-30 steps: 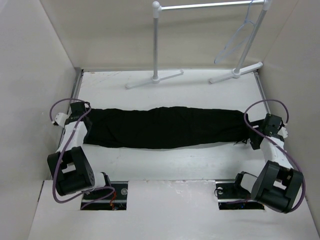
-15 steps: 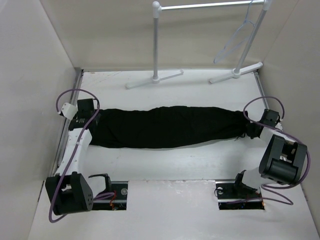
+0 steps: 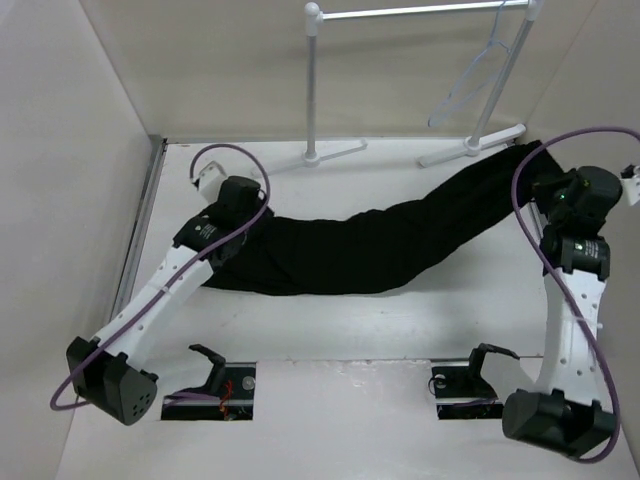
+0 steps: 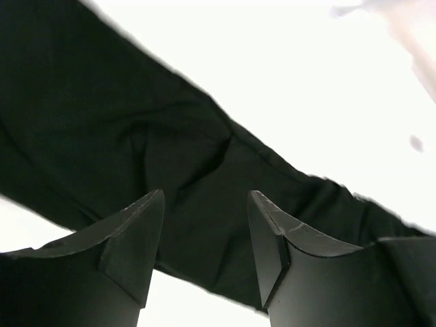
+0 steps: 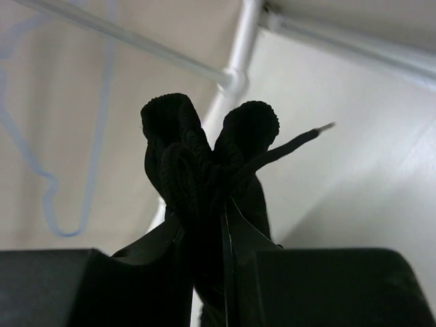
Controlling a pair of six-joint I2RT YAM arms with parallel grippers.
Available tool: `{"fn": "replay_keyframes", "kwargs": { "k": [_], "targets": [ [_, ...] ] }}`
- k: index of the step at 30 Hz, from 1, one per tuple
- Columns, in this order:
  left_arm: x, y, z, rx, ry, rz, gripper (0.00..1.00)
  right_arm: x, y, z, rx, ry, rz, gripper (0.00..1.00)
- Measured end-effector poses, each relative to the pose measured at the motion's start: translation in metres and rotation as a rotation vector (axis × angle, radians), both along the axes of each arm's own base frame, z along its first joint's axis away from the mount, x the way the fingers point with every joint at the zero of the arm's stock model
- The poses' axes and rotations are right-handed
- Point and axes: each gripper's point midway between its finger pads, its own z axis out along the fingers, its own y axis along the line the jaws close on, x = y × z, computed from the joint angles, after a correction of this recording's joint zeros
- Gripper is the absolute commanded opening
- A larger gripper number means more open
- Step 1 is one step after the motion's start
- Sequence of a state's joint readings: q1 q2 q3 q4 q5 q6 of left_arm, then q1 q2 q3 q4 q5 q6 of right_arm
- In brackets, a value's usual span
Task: Place the trousers on the hanger
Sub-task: Fold the trousers at the center of the board.
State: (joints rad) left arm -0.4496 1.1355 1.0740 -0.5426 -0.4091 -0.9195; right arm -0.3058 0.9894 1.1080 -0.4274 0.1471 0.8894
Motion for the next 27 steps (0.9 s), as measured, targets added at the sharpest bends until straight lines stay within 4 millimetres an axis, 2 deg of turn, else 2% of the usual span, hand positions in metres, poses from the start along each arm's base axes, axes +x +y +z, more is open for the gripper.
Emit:
{"fn": "replay_keyframes", "kwargs": {
  "k": [3, 6, 8, 9, 12, 15, 18, 21, 25, 26, 27],
  "targets": [
    [0.003, -0.039, 0.03, -0.025, -0.053, -0.092, 0.51, -0.018, -0.001, 0.048, -0.076, -0.075, -0.01, 0.13],
    [0.001, -0.066, 0.053, -0.053, -0.094, -0.16, 0.52, -0.025, 0.005, 0.073, -0.123, -0.092, 0.006, 0.13],
    [-0.002, -0.07, 0.059, -0.063, -0.106, -0.171, 0.52, -0.022, 0.024, 0.082, -0.143, -0.094, 0.066, 0.13],
    [-0.003, -0.067, 0.06, -0.063, -0.107, -0.165, 0.52, -0.019, 0.042, 0.085, -0.148, -0.094, 0.121, 0.13],
    [-0.003, -0.042, 0.061, -0.067, -0.112, -0.104, 0.52, -0.006, 0.109, 0.086, -0.165, -0.074, 0.305, 0.14],
    [-0.01, 0.001, 0.06, -0.07, -0.118, -0.003, 0.52, 0.005, 0.184, 0.081, -0.19, -0.038, 0.48, 0.14],
    [-0.022, 0.038, 0.059, -0.084, -0.133, 0.09, 0.53, 0.014, 0.26, 0.064, -0.231, 0.017, 0.621, 0.14],
    [-0.035, 0.064, 0.051, -0.097, -0.136, 0.155, 0.53, 0.016, 0.342, 0.032, -0.29, 0.091, 0.753, 0.16],
    [-0.048, 0.093, 0.026, -0.101, -0.097, 0.248, 0.54, 0.013, 0.449, -0.033, -0.369, 0.206, 0.904, 0.23],
    [-0.05, 0.101, 0.021, -0.102, -0.086, 0.275, 0.54, 0.015, 0.477, -0.05, -0.383, 0.23, 0.926, 0.3],
    [-0.051, 0.107, 0.016, -0.105, -0.078, 0.297, 0.54, 0.019, 0.504, -0.066, -0.393, 0.247, 0.943, 0.42]
  ]
}}
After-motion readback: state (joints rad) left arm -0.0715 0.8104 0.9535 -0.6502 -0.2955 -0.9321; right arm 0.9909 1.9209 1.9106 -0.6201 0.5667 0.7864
